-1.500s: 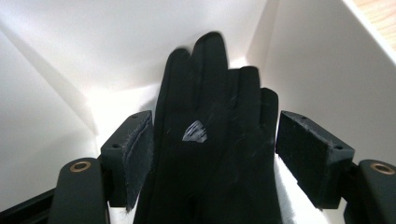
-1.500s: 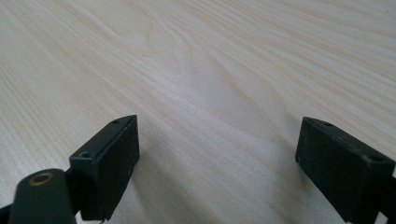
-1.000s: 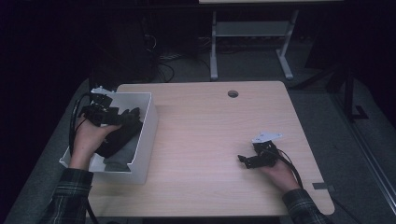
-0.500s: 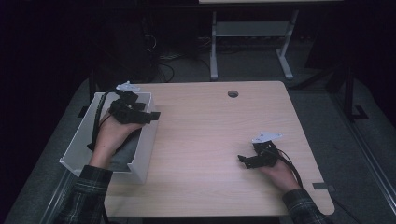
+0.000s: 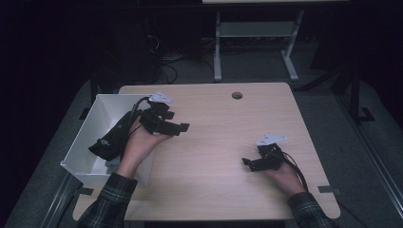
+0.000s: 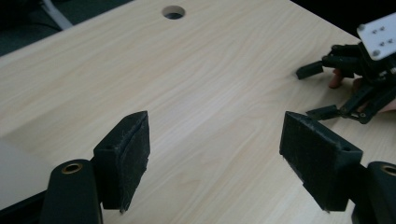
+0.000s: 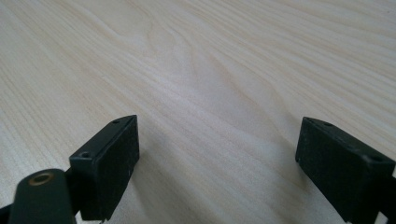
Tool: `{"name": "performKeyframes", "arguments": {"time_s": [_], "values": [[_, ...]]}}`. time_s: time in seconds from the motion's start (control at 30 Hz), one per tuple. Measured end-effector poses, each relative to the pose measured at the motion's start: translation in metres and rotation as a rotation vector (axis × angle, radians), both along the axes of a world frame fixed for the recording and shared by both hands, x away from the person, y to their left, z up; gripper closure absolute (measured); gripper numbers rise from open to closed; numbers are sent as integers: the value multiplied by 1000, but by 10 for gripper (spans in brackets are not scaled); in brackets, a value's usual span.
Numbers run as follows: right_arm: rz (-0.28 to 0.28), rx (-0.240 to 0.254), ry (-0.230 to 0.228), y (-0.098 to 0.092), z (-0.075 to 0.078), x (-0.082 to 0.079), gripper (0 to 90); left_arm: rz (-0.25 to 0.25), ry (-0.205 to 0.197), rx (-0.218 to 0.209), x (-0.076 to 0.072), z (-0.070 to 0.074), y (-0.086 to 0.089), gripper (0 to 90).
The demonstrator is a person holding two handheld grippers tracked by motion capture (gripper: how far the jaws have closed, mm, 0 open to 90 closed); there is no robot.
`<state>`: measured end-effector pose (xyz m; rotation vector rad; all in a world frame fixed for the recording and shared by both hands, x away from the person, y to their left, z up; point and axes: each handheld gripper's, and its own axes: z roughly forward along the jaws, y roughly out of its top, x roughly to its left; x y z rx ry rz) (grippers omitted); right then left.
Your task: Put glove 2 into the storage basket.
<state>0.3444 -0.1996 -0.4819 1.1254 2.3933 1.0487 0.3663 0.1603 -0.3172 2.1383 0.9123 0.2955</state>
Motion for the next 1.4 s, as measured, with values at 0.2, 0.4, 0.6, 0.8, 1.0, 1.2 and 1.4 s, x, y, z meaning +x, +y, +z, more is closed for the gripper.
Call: {"name": "performKeyframes", "arguments": {"time_s": [0.2, 0.4, 0.6, 0.8, 1.0, 1.2, 1.4], "values": [[0, 0, 0, 0, 0, 0, 134, -31, 16, 7, -4, -18, -17, 226], [0, 0, 0, 0, 0, 0, 134, -58, 16, 1, -9, -34, -28, 217], [1, 0, 0, 0, 0, 0, 135, -84, 8, 9, -13, -56, -39, 200], [1, 0, 0, 0, 0, 0, 134, -102, 15, 29, -16, -77, -44, 191], [1, -1, 0, 0, 0, 0, 134, -101, 16, 67, -18, -96, -48, 188], [1, -1, 0, 0, 0, 0, 135, -106, -4, 74, -21, -114, -50, 176], [1, -1, 0, 0, 0, 0, 135, -116, -23, 100, -23, -128, -51, 167]]}}
